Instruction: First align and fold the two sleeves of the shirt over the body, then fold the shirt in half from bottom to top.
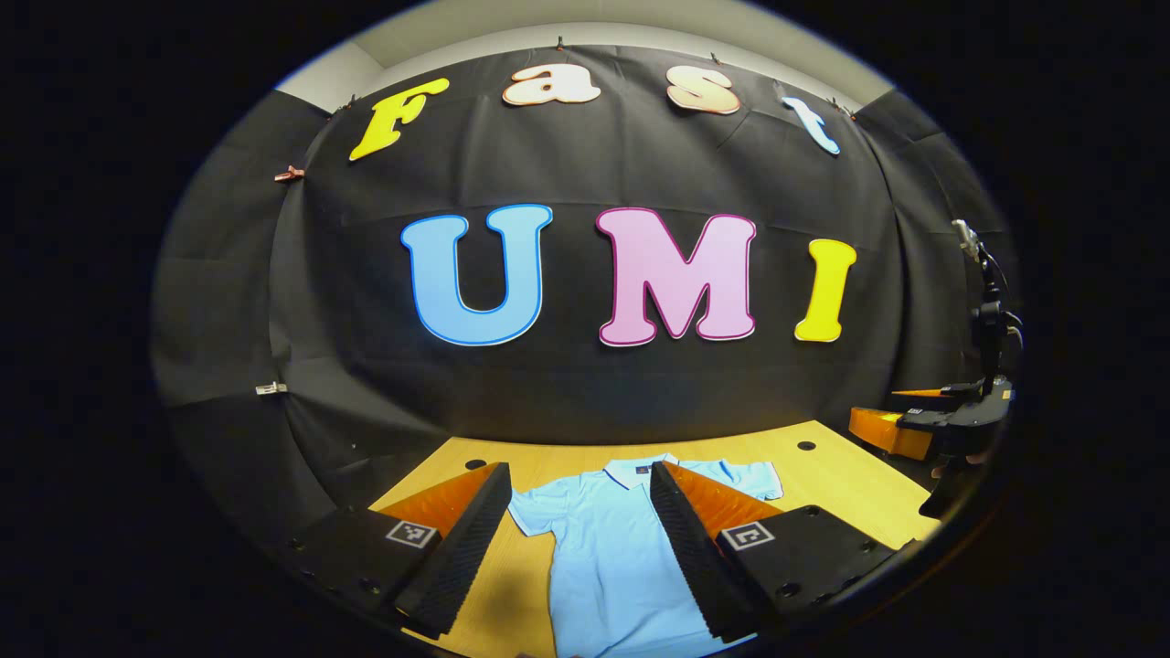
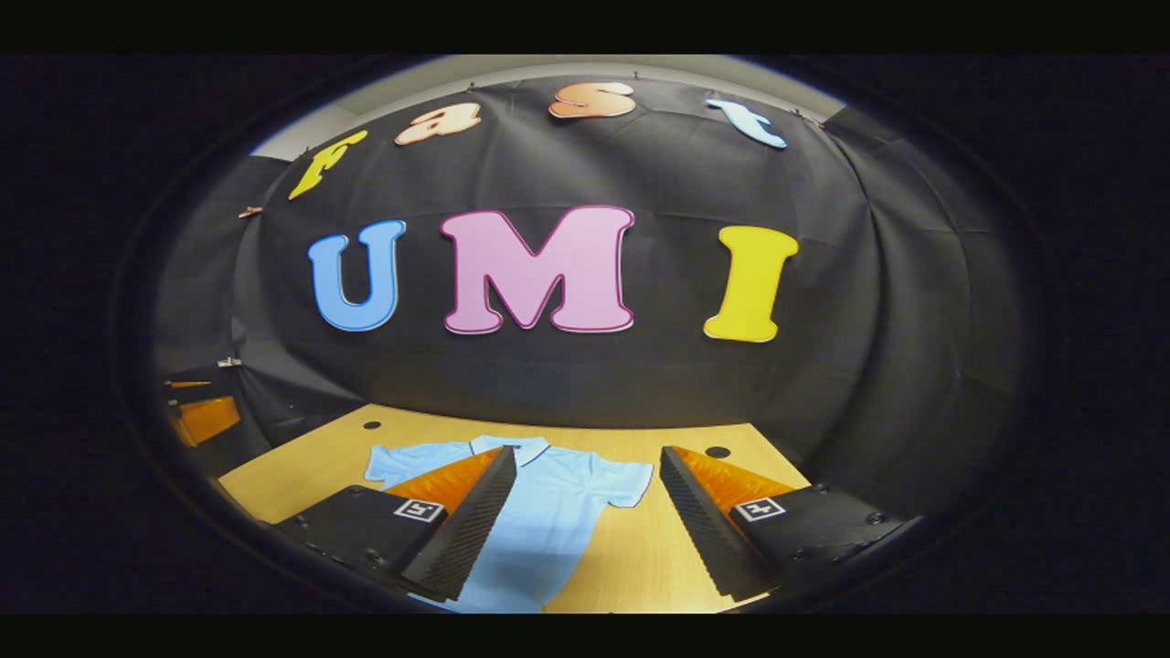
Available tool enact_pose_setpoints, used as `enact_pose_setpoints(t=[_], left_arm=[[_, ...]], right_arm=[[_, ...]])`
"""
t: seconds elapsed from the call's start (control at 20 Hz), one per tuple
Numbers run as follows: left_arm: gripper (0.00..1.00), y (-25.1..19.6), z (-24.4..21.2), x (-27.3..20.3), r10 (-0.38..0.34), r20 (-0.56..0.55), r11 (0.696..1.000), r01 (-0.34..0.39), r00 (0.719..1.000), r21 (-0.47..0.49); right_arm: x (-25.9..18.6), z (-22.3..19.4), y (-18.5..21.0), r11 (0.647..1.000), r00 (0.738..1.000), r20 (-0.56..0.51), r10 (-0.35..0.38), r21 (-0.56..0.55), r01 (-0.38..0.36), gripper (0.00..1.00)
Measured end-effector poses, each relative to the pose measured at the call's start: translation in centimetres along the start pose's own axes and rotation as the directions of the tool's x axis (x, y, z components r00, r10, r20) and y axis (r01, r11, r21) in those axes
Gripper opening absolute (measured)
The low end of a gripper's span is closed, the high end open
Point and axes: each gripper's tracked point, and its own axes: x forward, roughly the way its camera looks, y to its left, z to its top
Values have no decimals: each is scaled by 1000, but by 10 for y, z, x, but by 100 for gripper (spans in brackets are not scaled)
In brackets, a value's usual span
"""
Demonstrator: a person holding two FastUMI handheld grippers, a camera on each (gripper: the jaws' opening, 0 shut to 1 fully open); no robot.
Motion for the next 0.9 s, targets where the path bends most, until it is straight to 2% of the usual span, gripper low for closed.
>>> enact_pose_setpoints(t=[0.25,0.35,0.4,0.5,0.75,0.8,0.9], left_arm=[[97,7,-7,21,77,-42,997,-77,996,-3],[97,5,-8,28,85,-53,996,-85,995,-1],[97,5,-10,32,87,-59,996,-87,994,6],[97,8,-16,40,104,-79,994,-103,991,26],[96,12,-25,62,124,-124,992,-122,984,26],[96,12,-28,66,126,-131,992,-123,983,32],[96,14,-33,75,128,-150,992,-124,980,37]], right_arm=[[59,-21,-27,1000,998,-59,-29,10,29,98],[84,-33,-34,999,994,-103,-33,38,37,95],[95,-39,-36,998,992,-120,-31,53,37,98],[116,-54,-44,997,987,-158,-40,55,49,98],[178,-99,-66,996,965,-253,-75,18,83,98],[189,-110,-68,995,959,-271,-83,24,93,95],[215,-134,-72,994,943,-319,-90,30,105,98]])
